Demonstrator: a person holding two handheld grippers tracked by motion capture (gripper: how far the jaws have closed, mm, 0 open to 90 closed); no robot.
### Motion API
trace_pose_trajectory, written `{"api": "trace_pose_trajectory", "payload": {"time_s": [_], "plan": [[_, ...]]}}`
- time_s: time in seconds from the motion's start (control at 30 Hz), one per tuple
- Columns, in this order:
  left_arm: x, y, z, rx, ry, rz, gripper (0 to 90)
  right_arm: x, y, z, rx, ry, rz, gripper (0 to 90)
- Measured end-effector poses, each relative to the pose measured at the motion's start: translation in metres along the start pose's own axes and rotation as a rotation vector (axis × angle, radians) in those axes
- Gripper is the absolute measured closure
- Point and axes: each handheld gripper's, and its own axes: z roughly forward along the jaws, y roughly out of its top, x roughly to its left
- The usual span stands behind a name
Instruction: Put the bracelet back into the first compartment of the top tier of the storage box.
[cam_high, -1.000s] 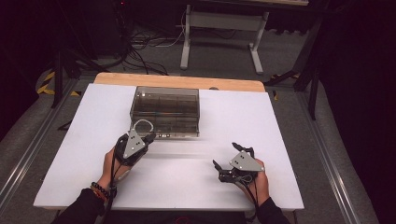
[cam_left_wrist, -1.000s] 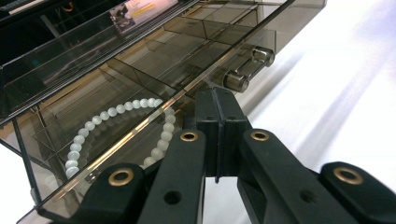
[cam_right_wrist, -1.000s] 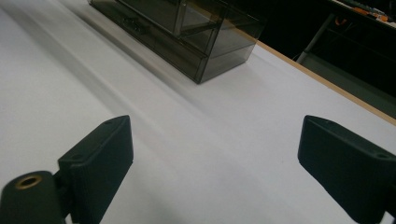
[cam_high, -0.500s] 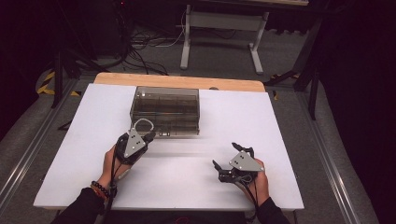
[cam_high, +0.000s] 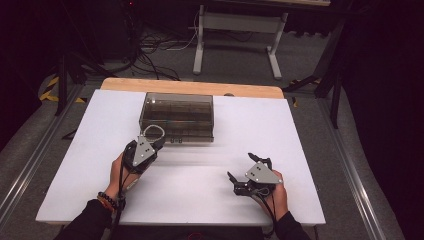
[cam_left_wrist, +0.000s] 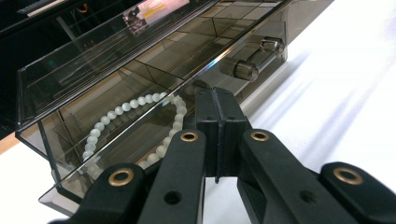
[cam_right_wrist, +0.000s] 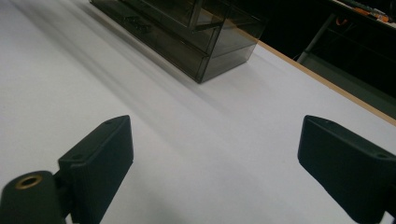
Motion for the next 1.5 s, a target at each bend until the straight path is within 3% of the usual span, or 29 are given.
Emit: {"api": "trace_pose_trajectory", "payload": {"time_s": [0.6,1.5], "plan": [[0.005,0.001,0.004,-0.001,0.026,-0.009,89.5,0.0,0.0,0.0,-0.002,-0.001,0.001,11.2],[0.014,0.004,0.01,-0.006,0.027,-0.041,89.5,0.001,0.0,0.001,-0.004,-0.001,0.007,11.2]]}}
